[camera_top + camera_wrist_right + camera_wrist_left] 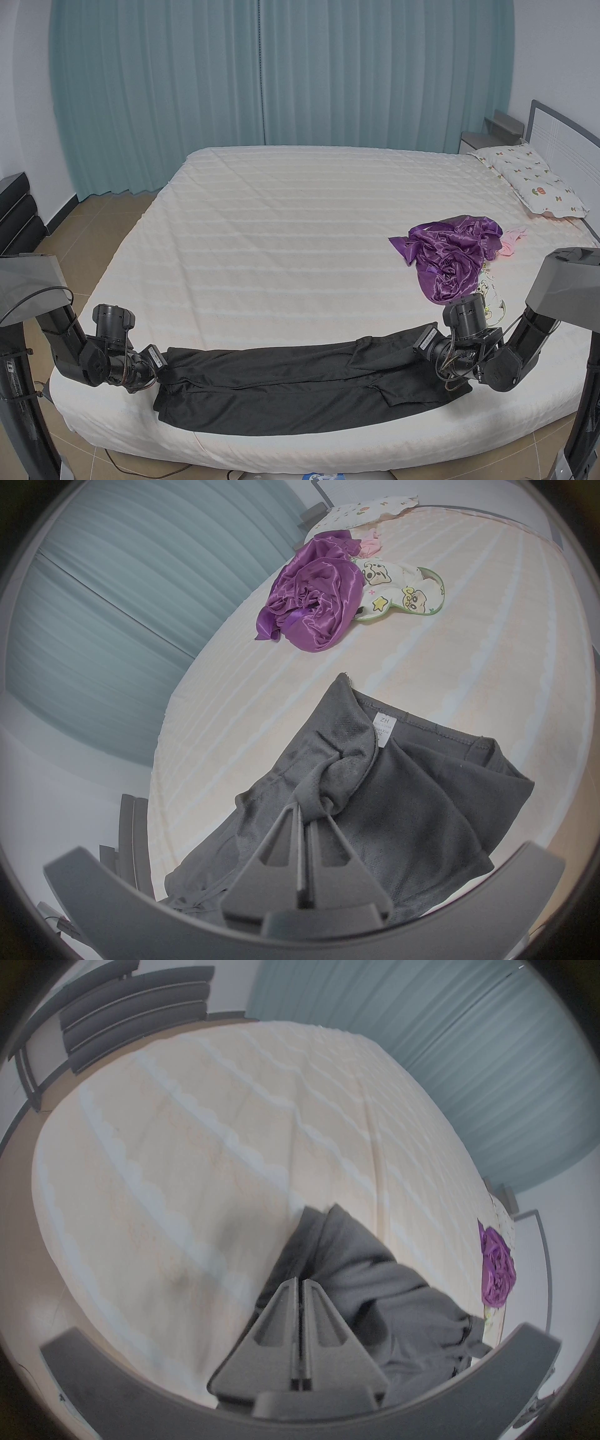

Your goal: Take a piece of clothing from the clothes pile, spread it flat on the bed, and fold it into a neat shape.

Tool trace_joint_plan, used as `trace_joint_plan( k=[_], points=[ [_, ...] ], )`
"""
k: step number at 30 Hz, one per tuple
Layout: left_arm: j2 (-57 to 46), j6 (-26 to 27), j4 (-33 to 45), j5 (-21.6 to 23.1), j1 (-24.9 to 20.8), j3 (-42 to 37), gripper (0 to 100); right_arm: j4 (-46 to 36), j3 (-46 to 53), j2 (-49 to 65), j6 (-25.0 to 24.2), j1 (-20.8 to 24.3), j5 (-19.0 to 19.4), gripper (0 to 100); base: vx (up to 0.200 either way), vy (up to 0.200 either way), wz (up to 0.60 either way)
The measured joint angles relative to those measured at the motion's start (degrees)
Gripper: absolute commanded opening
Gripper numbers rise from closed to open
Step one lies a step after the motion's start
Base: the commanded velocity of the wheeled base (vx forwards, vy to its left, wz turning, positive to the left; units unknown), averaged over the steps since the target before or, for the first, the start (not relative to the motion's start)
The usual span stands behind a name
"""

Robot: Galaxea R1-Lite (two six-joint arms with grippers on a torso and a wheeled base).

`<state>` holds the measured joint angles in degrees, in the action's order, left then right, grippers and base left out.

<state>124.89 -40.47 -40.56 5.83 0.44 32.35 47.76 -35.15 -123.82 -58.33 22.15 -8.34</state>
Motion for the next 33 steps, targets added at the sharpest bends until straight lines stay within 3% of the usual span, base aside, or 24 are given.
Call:
trace_joint_plan(
  k=[14,27,33],
  points=[
    [-2.13,0.55,-1.37,-1.29,0.33,3.54,0,0.13,-1.78,0.98,0.63,-0.85,0.05,0,0.000,0.000,0.00],
    [-2.67,0.95,2.77,-1.97,0.74,13.87,0,-0.66,-17.01,-0.16,3.54,-4.07,0.33,0,0.000,0.000,0.00],
    [-2.56,-2.15,3.80,-2.08,0.74,17.53,0,2.11,-20.80,-2.94,4.11,-5.23,0.32,0,0.000,0.000,0.00]
  ],
)
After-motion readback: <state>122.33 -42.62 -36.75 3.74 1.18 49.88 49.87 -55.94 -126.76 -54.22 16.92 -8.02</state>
